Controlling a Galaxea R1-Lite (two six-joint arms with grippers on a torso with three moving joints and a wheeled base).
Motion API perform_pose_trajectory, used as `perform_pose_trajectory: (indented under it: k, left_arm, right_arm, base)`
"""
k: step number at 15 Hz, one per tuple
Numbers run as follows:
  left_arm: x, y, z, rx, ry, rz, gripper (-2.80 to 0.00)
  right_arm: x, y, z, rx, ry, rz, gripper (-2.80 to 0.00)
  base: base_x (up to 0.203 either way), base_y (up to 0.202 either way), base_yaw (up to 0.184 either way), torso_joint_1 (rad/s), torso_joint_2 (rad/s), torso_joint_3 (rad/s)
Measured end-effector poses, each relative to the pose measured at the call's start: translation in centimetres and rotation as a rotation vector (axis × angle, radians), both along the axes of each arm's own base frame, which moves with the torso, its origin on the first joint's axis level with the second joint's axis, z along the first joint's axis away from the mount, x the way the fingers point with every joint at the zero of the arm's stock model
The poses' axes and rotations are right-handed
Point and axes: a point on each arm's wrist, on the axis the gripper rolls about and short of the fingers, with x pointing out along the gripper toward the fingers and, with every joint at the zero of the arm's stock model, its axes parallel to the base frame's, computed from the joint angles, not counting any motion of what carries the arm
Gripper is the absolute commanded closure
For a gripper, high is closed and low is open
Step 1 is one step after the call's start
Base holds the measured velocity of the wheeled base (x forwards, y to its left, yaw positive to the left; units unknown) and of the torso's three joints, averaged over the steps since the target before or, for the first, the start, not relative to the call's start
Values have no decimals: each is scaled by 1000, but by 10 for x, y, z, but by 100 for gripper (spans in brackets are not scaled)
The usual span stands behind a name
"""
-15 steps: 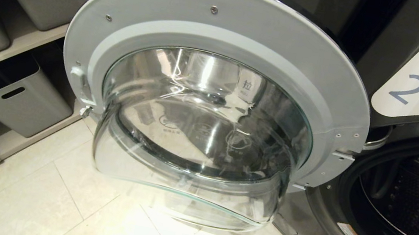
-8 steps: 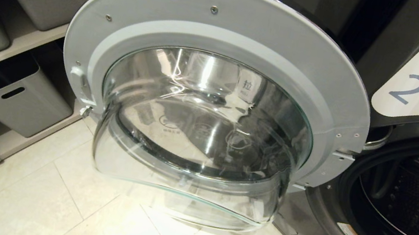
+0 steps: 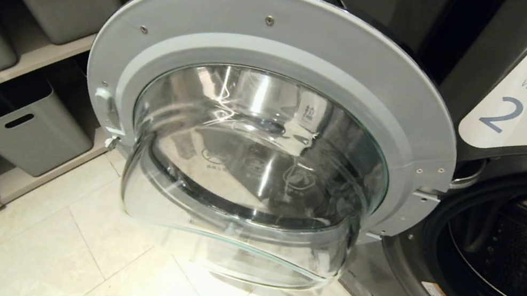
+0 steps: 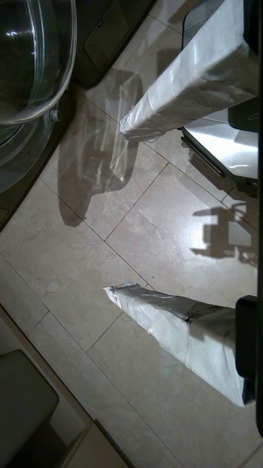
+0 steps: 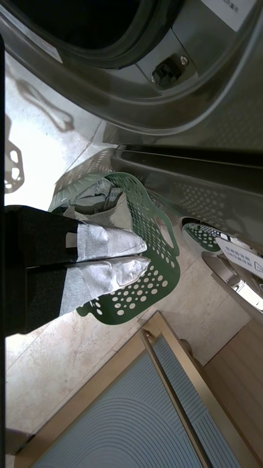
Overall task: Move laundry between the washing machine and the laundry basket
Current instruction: Pick a cloth and place it into the basket
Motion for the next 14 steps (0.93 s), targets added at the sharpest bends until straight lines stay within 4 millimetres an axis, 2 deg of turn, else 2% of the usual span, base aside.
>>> perform_pose_trajectory:
  k: [14]
  left_arm:
    - [0,0,0,0,0,0,-280]
  right_arm:
    - [0,1,-3,9,3,10,0]
  base:
    - [0,0,0,2,2,201]
